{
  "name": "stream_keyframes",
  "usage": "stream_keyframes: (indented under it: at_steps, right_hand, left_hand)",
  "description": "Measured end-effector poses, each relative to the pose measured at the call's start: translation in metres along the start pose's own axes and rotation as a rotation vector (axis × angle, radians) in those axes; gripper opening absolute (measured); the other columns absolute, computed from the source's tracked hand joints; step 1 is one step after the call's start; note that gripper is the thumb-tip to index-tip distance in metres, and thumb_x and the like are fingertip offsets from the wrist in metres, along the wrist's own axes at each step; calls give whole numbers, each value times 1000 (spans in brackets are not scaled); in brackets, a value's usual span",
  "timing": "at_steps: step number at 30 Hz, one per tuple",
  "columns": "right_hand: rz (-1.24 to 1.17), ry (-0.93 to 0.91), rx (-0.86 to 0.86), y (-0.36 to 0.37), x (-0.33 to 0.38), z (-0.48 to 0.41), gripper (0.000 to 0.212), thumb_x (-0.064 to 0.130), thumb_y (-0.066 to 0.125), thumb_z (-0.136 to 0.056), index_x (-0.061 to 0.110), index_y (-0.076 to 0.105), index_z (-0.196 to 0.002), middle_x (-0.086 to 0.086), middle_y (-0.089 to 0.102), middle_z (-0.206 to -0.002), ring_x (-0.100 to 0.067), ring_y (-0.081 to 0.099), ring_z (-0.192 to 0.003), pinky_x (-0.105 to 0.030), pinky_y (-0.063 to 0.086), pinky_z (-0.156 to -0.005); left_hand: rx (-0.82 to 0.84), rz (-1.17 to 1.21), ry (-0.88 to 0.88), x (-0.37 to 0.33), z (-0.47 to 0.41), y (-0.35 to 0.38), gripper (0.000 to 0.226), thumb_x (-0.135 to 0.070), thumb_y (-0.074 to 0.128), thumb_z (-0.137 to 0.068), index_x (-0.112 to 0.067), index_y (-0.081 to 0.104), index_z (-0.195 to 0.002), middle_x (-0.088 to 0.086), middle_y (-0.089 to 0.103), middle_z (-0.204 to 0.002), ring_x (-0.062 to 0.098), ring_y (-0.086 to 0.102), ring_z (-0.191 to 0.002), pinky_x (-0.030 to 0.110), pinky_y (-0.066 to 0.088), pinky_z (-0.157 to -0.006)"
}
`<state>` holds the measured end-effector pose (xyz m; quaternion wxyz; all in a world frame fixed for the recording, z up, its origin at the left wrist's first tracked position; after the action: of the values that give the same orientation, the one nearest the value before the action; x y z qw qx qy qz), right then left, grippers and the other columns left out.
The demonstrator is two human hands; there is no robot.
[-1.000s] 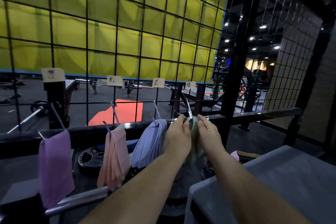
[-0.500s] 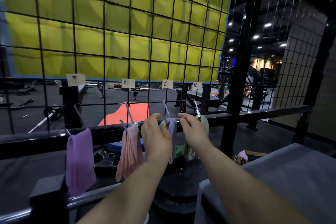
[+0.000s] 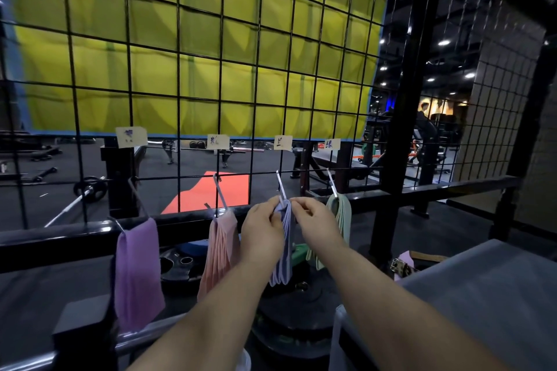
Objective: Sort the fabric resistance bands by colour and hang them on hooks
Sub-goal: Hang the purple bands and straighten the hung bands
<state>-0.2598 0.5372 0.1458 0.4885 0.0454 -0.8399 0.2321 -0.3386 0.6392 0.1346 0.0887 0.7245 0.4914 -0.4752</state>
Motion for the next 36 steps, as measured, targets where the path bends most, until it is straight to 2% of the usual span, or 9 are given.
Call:
stream_keyframes:
  at_steps: [6, 10, 13, 16, 20, 25, 27, 32, 36]
  right_hand:
    - [-59, 23, 20, 4, 1, 3, 24, 29, 50, -100, 12, 67, -98, -6, 69, -94, -17, 61, -85, -34, 49, -79]
    - [-73, 34, 20, 7, -2, 1, 25, 30, 51, -98, 12, 67, -93, -11, 68, -95, -29, 63, -91, -46, 51, -84]
    - [-95, 17, 17, 6, -2, 1, 30, 31, 52, -99, 6, 67, -94, -18, 66, -97, -28, 60, -86, -43, 50, -82]
    - [-119, 17, 22, 4, -3, 2, 29, 31, 52, -100, 8, 69, -96, -17, 68, -97, -28, 63, -89, -45, 51, -86]
    - [-172, 23, 29, 2, -4, 3, 24, 29, 54, -99, 15, 72, -90, -10, 73, -92, -31, 67, -94, -52, 53, -90]
    - [-156, 5, 35, 3, -1, 2, 37, 47, 55, -90, 14, 72, -91, -15, 71, -91, -36, 66, -91, -54, 54, -86]
    - [-128, -11, 31, 2, -1, 1, 48, 54, 54, -86, 10, 70, -90, -21, 68, -91, -33, 65, -82, -50, 54, -83]
    - [-62, -49, 13, 0, -1, -3, 43, 38, 53, -98, -3, 65, -92, -27, 60, -86, -17, 50, -70, -32, 42, -65]
    - [-26, -76, 23, 0, 2, -5, 48, 39, 53, -98, -7, 58, -82, -9, 44, -66, -13, 39, -60, -25, 32, -55]
  left_hand:
    - [-19, -43, 66, -1, -4, -5, 35, -18, 47, -100, -21, 59, -132, -1, 59, -122, 13, 51, -113, 13, 28, -82]
    - [-57, -35, 113, -4, -3, -10, 31, -17, 51, -98, -18, 64, -126, -4, 55, -114, 7, 48, -102, 8, 27, -79]
    - [-94, -17, 128, -6, -2, -13, 29, -15, 55, -96, -16, 66, -123, -5, 52, -111, 8, 51, -100, 8, 28, -80]
    - [-88, -57, 153, -7, -3, -11, 30, -17, 55, -96, -18, 65, -124, -1, 57, -113, 6, 48, -97, 11, 29, -79]
    - [-84, -62, 167, -8, -1, -10, 30, -20, 52, -97, -22, 66, -124, -4, 54, -99, 7, 48, -88, 14, 30, -73]
    - [-129, -76, 208, -9, 2, -9, 30, -21, 50, -98, -20, 65, -124, -2, 55, -96, 7, 48, -85, 11, 28, -70]
    - [-138, -78, 215, -9, 1, -6, 30, -19, 50, -98, -18, 65, -125, 0, 56, -97, 11, 51, -87, 12, 28, -72]
    - [-164, -63, 218, -8, -2, -5, 30, -14, 52, -96, -14, 66, -123, 1, 56, -96, 8, 46, -85, 14, 28, -71]
    - [-185, -18, 188, -6, -5, -6, 32, -20, 45, -95, -14, 68, -117, 2, 59, -100, 16, 55, -91, 17, 30, -73]
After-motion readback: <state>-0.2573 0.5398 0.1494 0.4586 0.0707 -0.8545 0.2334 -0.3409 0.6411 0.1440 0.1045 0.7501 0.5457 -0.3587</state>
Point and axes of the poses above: each hand's wrist, its own z-axis away from the middle knuckle, its own y-axis out of the palm, x = y × z, the point moved 6 cm from there along -z, towards the middle knuckle
